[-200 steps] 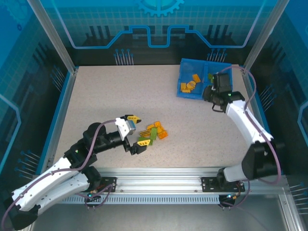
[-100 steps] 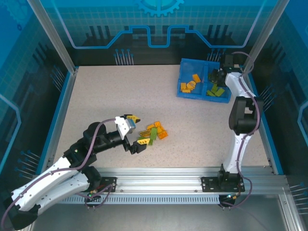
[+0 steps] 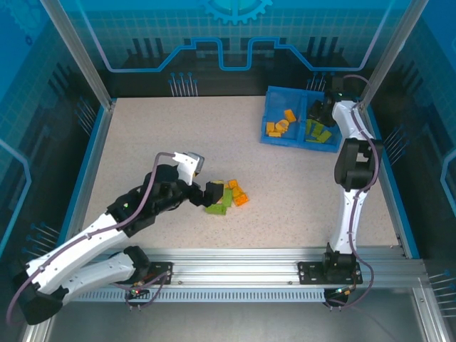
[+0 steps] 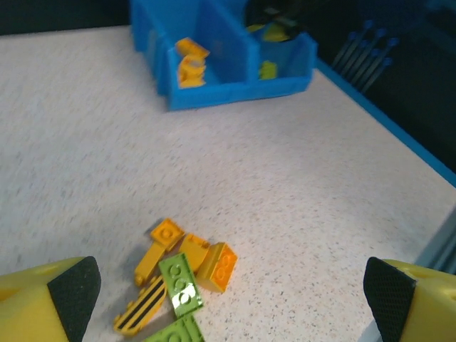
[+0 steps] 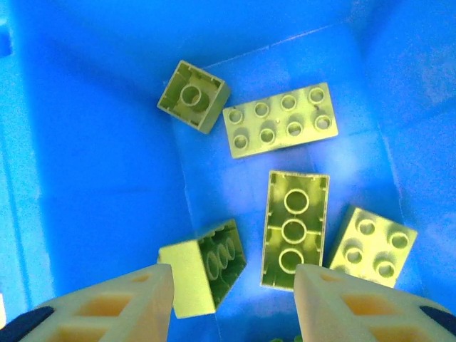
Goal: Sort the legos into containers by color
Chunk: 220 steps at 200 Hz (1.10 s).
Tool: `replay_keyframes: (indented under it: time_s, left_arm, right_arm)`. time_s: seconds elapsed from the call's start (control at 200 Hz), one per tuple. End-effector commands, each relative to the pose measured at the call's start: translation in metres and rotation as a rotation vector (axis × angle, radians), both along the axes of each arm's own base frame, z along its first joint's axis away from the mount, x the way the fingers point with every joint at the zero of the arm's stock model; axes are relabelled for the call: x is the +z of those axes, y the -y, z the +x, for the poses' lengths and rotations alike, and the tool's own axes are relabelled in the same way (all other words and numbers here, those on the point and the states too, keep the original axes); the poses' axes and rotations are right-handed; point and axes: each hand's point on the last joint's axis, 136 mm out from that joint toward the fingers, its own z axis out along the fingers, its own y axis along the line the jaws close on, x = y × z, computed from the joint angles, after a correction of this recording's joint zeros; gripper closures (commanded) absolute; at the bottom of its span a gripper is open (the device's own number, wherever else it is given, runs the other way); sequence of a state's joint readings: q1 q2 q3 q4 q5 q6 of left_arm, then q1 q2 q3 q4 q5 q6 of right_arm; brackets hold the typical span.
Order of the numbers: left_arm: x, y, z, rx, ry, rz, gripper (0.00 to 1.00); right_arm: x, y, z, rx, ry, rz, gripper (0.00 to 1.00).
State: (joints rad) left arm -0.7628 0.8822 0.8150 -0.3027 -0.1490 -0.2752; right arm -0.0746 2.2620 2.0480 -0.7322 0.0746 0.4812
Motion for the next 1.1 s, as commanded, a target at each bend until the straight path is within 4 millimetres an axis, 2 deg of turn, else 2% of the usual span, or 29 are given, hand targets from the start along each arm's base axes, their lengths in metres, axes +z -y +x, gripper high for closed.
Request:
replay_keyframes:
  time_s: [0.0,0.09,0.095,0.235,0.32,0.4,0.45,0.585,0.745,0.915,1.096]
  left_arm:
    - [-0.022,-0.023,0.015,0.211,-0.135,0.011,0.01]
    - [-0.041,-0.027,0.024,0.304,-0.235,-0.008,0.01]
    - [-0.042,-0.027,0.024,0.306,-0.239,-0.007,0.01]
    - [-0.064,-0.023,0.034,0.384,-0.343,-0.014,0.01]
    - [-0.077,-0.022,0.041,0.437,-0.415,0.019,0.01]
    - [-0.089,-0.016,0.047,0.458,-0.472,0.079,0.01]
    - [-0.098,-0.015,0.051,0.478,-0.5,0.114,0.01]
    - [-0.124,-0.017,0.059,0.518,-0.519,0.189,0.02]
    - [-0.148,-0.02,0.058,0.503,-0.541,0.264,0.12]
    - [-0.178,-0.017,0.048,0.432,-0.613,0.277,0.21]
    - [-0.2,-0.014,0.045,0.357,-0.672,0.284,0.22]
  right_arm:
    - [0.041,-0.009,-0.023,0.018,0.046,0.047,0.51]
    - [0.056,-0.013,-0.044,0.015,0.085,0.065,0.5]
    - [0.053,-0.014,-0.047,0.015,0.075,0.066,0.5]
    - [0.077,-0.029,-0.091,0.017,0.133,0.128,0.44]
    - [0.091,-0.05,-0.123,0.062,0.165,0.172,0.36]
    - [0.102,-0.081,-0.157,0.144,0.194,0.212,0.27]
    - [0.108,-0.108,-0.179,0.22,0.213,0.233,0.24]
    - [0.102,-0.179,-0.24,0.429,0.186,0.25,0.18]
    - [0.083,-0.233,-0.298,0.571,0.08,0.274,0.18]
    - [0.08,-0.273,-0.336,0.677,0.036,0.279,0.15]
    - [0.073,-0.296,-0.357,0.747,0.003,0.262,0.11]
